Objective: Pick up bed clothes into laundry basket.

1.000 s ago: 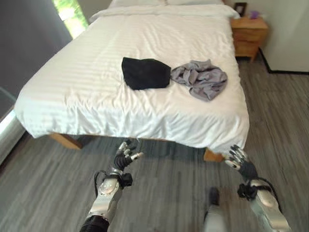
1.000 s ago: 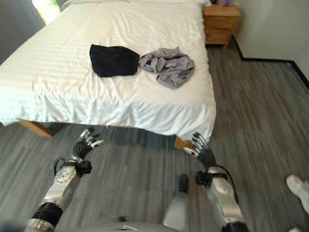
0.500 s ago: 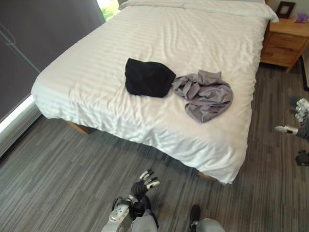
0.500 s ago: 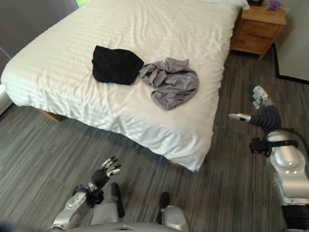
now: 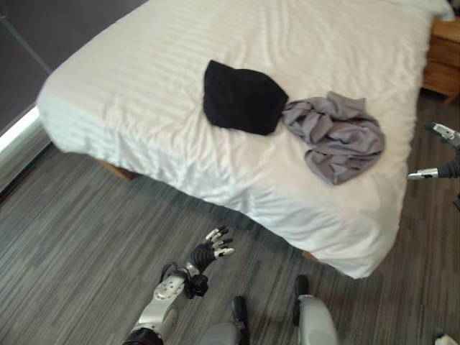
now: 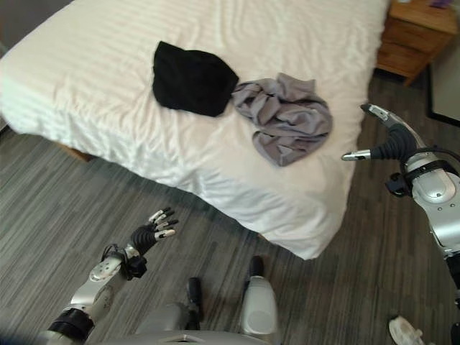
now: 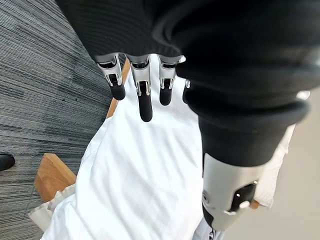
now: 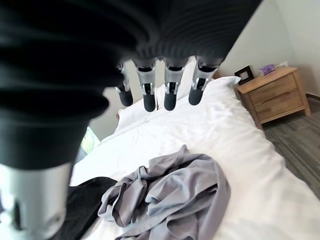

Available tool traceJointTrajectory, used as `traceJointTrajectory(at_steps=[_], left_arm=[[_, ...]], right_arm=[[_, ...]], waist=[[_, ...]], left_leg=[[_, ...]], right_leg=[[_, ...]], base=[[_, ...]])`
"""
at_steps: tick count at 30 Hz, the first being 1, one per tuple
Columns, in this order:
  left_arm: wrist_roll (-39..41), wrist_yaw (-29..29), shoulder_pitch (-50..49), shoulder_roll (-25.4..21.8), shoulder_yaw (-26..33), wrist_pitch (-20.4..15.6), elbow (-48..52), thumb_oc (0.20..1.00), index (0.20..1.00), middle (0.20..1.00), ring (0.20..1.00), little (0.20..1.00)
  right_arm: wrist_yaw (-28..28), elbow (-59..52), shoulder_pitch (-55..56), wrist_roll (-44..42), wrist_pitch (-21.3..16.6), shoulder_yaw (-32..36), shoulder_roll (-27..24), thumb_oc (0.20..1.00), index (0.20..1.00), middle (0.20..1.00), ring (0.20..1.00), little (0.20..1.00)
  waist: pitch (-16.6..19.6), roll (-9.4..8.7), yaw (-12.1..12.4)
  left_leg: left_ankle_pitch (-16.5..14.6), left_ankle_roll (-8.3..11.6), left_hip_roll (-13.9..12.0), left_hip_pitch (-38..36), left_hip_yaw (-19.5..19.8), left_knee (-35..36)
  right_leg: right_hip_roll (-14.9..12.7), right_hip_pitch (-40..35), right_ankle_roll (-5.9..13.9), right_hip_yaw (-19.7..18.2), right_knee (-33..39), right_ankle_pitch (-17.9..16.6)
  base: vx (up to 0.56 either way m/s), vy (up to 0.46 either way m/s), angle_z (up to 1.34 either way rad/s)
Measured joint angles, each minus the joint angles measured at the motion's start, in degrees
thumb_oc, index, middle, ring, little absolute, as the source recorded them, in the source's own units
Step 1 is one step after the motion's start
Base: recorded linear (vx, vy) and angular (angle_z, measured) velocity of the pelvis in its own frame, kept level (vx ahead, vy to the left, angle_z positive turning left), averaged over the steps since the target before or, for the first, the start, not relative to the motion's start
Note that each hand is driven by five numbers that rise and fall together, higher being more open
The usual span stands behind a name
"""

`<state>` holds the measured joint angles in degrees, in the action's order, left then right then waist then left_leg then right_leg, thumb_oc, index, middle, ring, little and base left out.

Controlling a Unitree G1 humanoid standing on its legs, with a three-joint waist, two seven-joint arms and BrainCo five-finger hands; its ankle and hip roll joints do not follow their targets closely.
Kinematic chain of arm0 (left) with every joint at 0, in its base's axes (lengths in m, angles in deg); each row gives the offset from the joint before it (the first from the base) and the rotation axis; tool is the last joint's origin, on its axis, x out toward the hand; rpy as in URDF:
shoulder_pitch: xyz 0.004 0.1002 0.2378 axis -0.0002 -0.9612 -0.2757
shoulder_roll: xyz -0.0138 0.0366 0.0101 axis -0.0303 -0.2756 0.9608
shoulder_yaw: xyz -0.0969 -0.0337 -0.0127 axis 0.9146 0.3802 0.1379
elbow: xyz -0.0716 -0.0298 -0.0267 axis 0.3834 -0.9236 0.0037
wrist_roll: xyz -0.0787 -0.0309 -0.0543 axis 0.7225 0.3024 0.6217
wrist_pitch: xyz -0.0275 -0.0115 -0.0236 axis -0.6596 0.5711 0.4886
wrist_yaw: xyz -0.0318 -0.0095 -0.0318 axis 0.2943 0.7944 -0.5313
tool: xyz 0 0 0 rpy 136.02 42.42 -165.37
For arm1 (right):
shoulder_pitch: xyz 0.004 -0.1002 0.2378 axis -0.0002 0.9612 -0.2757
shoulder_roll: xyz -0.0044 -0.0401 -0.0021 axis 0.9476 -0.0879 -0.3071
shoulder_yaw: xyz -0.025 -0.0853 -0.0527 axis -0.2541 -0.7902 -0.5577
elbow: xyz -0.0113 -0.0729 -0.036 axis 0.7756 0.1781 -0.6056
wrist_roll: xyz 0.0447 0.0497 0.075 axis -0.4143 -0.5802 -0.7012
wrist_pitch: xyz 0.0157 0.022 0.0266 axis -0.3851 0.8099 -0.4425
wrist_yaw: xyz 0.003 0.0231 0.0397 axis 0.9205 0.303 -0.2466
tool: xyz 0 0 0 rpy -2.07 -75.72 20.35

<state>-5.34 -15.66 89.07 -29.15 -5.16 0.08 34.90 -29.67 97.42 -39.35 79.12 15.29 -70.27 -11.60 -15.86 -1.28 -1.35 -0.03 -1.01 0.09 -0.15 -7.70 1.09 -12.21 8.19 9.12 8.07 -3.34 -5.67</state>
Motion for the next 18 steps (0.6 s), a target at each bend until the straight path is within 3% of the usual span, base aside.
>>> traceJointTrajectory(at_steps=[2,4,5,8,10,11,15,18], left_arm=[[0.0,0.0,-1.4,0.5,-0.4,0.0,1.1,1.000,1.000,1.000,1.000,1.000],[0.0,-0.1,-2.1,1.2,-1.2,0.1,1.4,1.000,1.000,1.000,1.000,1.000],[0.0,-0.3,-2.3,1.2,-1.7,0.0,2.0,1.000,1.000,1.000,1.000,1.000],[-0.1,-0.3,-2.4,0.5,-2.6,0.0,1.9,1.000,1.000,1.000,1.000,1.000],[-0.1,-0.2,-3.4,-0.2,-2.3,-0.1,2.2,1.000,1.000,1.000,1.000,1.000],[-0.1,-0.2,-3.4,-0.6,-2.8,0.0,1.8,1.000,1.000,1.000,1.000,1.000],[-0.2,-0.2,-3.1,-3.2,-3.0,-0.1,3.3,1.000,1.000,1.000,1.000,1.000],[-0.1,-0.1,-3.3,-5.9,-2.6,-0.3,4.8,1.000,1.000,1.000,1.000,1.000]], right_arm=[[0.0,3.7,-6.6,0.2,0.3,-5.4,-1.8,1.000,1.000,1.000,1.000,1.000],[0.5,12.8,-19.9,5.2,0.5,-18.9,-4.5,1.000,1.000,1.000,1.000,1.000],[1.1,15.3,-23.9,7.9,0.8,-19.7,-5.1,1.000,1.000,1.000,1.000,1.000],[1.9,31.0,-38.3,11.4,1.9,-29.9,-2.4,1.000,1.000,1.000,1.000,1.000],[3.4,34.0,-39.9,13.1,1.0,-30.5,-0.7,1.000,1.000,1.000,1.000,1.000],[3.6,38.7,-42.9,13.9,0.8,-34.8,0.8,1.000,1.000,1.000,1.000,1.000],[3.9,44.3,-42.0,15.7,1.3,-34.0,2.4,1.000,1.000,1.000,1.000,1.000],[4.9,44.8,-39.2,15.5,0.8,-29.7,3.6,1.000,1.000,1.000,1.000,1.000]], waist=[[0.2,0.59,0.4],[0.6,0.84,0.7],[0.6,0.93,1.8],[1.0,1.02,2.9],[1.1,0.69,3.9],[1.2,0.64,4.0],[1.1,0.77,6.7],[0.2,1.93,8.2]], left_leg=[[0.3,0.44,-0.4,0.6,0.3,0.5],[0.4,0.75,-0.7,1.2,0.6,0.8],[0.7,1.05,-1.0,2.1,1.1,0.9],[0.9,1.49,-1.0,3.4,2.1,0.9],[1.5,1.89,-1.3,4.3,2.3,1.2],[1.6,2.00,-1.3,5.0,2.9,1.1],[3.0,2.28,-1.3,8.3,4.3,1.9],[3.7,2.56,-1.3,10.9,5.2,1.9]], right_leg=[[0.5,-0.4,-0.35,0.8,1.9,-0.9],[1.1,-1.6,-0.24,1.6,5.4,-2.5],[1.3,-1.5,-0.90,2.4,6.5,-3.3],[1.5,-1.7,-1.18,3.6,8.4,-4.2],[1.7,-1.0,-1.25,4.4,8.4,-4.2],[1.8,-1.2,-1.24,4.6,9.1,-4.3],[1.8,1.9,-1.75,6.0,9.1,-4.7],[1.8,4.0,-1.68,6.9,9.1,-4.8]], base=[[0.00,-0.065,0.11],[-0.01,-0.048,0.11],[-0.02,-0.059,0.15],[-0.03,-0.032,0.20],[-0.05,-0.023,0.17],[-0.06,-0.024,0.13],[-0.06,-0.036,0.20],[-0.07,-0.025,0.16]])
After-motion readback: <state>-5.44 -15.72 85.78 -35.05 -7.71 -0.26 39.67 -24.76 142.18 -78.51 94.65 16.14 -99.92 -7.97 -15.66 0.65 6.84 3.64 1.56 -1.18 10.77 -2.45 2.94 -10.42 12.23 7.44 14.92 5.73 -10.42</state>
